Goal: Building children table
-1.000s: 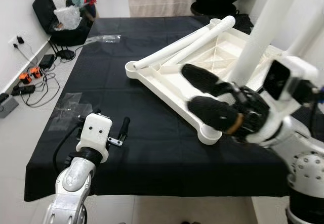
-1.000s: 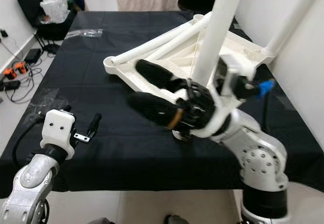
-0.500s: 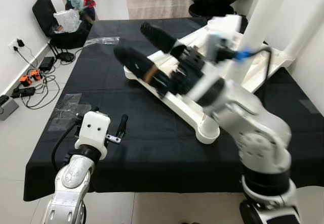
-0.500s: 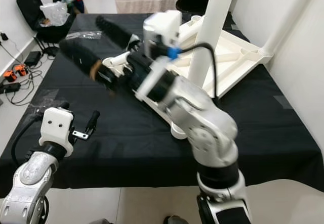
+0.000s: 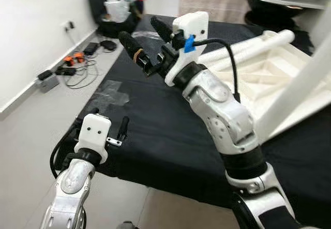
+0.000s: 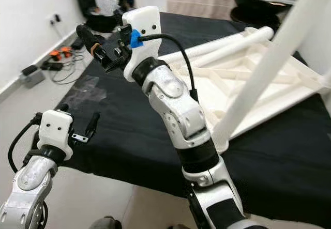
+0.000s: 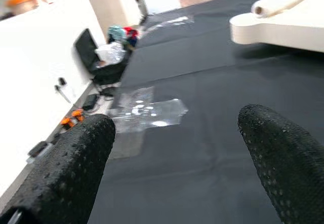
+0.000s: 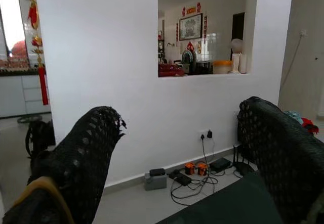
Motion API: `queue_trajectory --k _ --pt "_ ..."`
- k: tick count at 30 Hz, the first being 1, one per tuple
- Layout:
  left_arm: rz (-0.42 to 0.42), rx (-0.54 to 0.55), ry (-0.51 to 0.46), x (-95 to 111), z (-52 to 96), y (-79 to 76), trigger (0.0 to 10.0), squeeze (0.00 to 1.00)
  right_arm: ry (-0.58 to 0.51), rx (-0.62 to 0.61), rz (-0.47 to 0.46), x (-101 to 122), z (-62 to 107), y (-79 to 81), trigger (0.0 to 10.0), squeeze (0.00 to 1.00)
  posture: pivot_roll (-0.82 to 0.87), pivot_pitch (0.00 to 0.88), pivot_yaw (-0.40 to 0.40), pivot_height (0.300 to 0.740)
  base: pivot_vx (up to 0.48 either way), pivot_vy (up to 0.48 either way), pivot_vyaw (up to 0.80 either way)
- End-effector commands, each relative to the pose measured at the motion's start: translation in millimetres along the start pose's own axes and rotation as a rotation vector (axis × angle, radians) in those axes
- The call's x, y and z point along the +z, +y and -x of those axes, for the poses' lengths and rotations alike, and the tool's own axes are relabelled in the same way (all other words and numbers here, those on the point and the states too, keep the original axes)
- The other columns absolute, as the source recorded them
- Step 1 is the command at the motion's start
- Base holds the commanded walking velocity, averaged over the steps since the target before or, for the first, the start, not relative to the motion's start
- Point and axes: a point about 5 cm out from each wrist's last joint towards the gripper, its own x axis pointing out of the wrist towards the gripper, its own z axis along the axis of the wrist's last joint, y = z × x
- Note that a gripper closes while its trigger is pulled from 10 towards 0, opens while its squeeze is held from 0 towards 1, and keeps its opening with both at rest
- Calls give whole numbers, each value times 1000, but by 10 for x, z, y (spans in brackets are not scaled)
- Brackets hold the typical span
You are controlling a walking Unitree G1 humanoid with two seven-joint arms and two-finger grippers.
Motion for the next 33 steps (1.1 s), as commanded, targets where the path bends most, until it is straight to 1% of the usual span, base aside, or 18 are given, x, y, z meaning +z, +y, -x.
queue_trajectory --k 1,3,4,6,12,13,14,15,17,18,21,23,24,25,28,30,31,33 --pt "2 4 14 -4 30 -3 10000 0 27 -56 43 -65 -59 -36 10000 0 35 86 -59 740 0 0 763" --pt "6 5 15 9 46 -10 10000 0 111 -121 51 -173 -106 -108 10000 0 36 101 -64 740 0 0 769" --pt "6 5 15 9 46 -10 10000 0 111 -121 51 -173 -106 -108 10000 0 36 101 -64 740 0 0 769" --pt "13 5 19 29 84 -27 10000 0 198 -220 55 -304 -158 -247 10000 0 40 129 -71 740 0 0 0" --pt "21 4 25 49 126 -43 10000 0 266 -276 73 -406 -182 -390 10000 0 38 148 -73 740 0 0 0" --pt "17 -3 19 85 141 -60 10000 0 298 -294 75 -457 -193 -456 10000 0 36 175 -78 740 0 0 0" --pt "17 -3 19 85 141 -60 10000 0 298 -294 75 -457 -193 -456 10000 0 36 175 -78 740 0 0 0" --pt "33 -18 -12 215 139 -111 10000 0 356 -327 94 -508 -239 -576 10000 0 34 210 -82 740 0 0 0" --pt "39 -22 -23 262 132 -129 10000 0 361 -318 69 -516 -260 -605 10000 0 34 210 -82 740 0 0 0" --pt "47 -26 -31 293 126 -146 10000 0 350 -304 91 -500 -272 -642 10000 0 31 220 -85 740 0 0 0" --pt "47 -26 -31 293 126 -146 10000 0 350 -304 91 -500 -272 -642 10000 0 31 220 -85 740 0 0 0" --pt "54 -40 -29 303 123 -178 10000 0 395 -300 210 -546 -233 -762 10000 0 26 228 -83 740 0 0 0" --pt "54 -40 -29 303 123 -178 10000 0 395 -300 210 -546 -233 -762 10000 0 26 228 -83 740 0 0 0" --pt "57 -46 -25 300 128 -190 10000 0 451 -320 243 -617 -182 -855 10000 0 25 230 -83 740 0 0 0" --pt "58 -50 -22 296 130 -196 10000 0 498 -337 276 -675 -139 -922 10000 0 25 230 -83 740 0 0 0" --pt "55 -55 -18 295 139 -204 10000 0 579 -391 316 -779 -54 -1029 10000 0 34 224 -87 740 0 0 0" --pt "55 -55 -18 295 139 -204 10000 0 579 -391 316 -779 -54 -1029 10000 0 34 224 -87 740 0 0 0" --pt "52 -57 -11 309 151 -211 10000 0 649 -404 336 -874 2 -1078 10000 0 37 225 -86 740 0 0 0"
